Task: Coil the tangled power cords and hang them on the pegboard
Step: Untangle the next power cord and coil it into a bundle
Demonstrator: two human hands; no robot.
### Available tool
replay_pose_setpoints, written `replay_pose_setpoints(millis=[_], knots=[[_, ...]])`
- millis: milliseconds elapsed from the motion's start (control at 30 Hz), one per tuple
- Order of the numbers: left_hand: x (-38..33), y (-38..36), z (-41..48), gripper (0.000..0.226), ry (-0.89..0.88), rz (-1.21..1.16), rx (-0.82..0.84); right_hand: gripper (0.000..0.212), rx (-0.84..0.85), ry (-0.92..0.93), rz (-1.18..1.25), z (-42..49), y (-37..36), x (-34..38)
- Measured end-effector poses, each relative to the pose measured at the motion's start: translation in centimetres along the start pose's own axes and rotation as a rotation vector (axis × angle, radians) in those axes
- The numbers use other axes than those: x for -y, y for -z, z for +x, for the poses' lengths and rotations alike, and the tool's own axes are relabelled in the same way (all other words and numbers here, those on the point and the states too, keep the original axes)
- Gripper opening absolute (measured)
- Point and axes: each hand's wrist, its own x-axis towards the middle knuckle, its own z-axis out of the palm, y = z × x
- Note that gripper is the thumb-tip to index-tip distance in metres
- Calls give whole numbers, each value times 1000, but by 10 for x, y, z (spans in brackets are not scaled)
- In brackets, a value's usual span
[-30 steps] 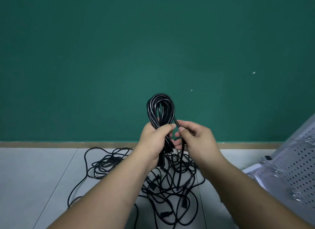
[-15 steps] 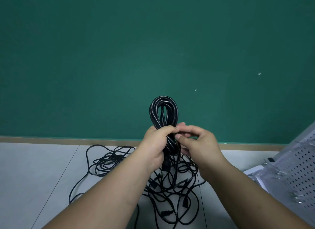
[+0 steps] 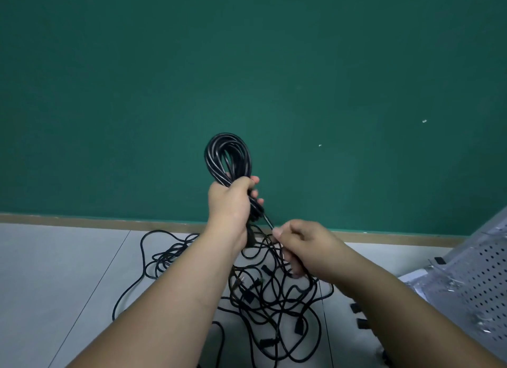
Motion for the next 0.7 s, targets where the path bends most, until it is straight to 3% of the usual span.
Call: replay_pose_setpoints(millis=[67, 167, 267, 333, 533, 600, 700], knots=[[-3, 12, 18, 11, -82, 117, -74, 17, 72, 90, -144, -7, 14, 2], [-5, 27, 35, 14, -188, 460, -55, 13, 84, 242, -293, -18, 33, 11], [-2, 26, 30, 19, -310, 899, 83, 15, -35, 390, -357, -26, 45, 18], [4, 22, 26, 19, -327, 1047, 208, 16, -150, 486, -276, -27, 48, 19], [19, 4, -7, 66, -199, 915, 483, 18, -443, 655, -206, -17, 62, 13], [16, -4, -22, 87, -76, 834, 537, 19, -511, 655, -217, -14, 64, 10], [14, -11, -38, 101, 116, 699, 620, 20, -579, 639, -212, -13, 64, 12]])
